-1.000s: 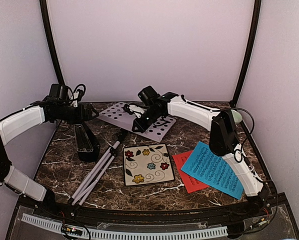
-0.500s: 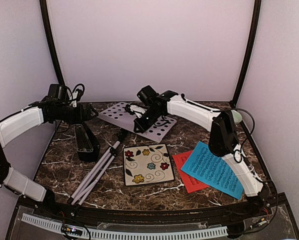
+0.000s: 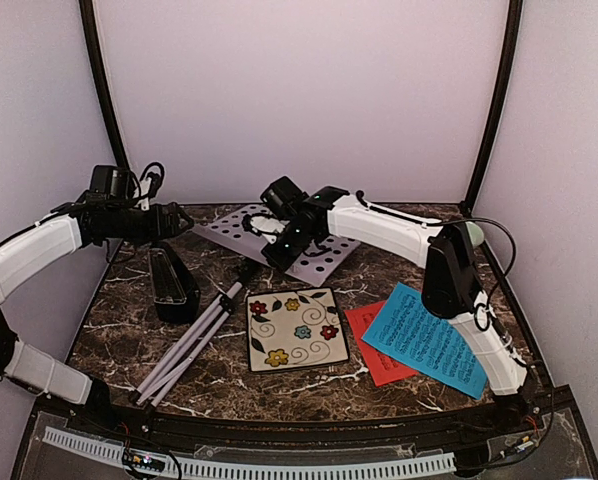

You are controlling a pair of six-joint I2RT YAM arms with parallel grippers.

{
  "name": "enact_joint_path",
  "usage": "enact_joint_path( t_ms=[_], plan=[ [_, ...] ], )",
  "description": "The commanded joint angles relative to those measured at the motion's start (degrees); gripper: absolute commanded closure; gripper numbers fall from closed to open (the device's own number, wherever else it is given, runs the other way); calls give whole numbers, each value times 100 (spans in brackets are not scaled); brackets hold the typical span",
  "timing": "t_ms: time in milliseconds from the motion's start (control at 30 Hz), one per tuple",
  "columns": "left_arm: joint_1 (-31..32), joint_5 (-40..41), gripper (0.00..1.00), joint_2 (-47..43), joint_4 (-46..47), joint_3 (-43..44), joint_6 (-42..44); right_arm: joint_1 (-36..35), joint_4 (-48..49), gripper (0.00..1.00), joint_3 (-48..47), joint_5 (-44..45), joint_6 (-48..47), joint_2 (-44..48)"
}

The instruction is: Set up the instrument practice props

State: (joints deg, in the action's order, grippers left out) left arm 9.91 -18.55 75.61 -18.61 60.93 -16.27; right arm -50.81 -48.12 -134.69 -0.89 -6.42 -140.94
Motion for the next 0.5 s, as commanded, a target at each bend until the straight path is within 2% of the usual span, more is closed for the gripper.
enact_joint_path(
  t_ms=[0,333,467],
  plan=[
    [9,135,1,-383,-36,88,-63,-108,826,100,84,1019,-138,991],
    [15,45,1,-882,34,189,-26,-308,1875,100,859,2162,-716,2180],
    [15,-233,1,-1030,155,145,-17,-421,2544,100,1173,2448,-924,2560]
  ],
)
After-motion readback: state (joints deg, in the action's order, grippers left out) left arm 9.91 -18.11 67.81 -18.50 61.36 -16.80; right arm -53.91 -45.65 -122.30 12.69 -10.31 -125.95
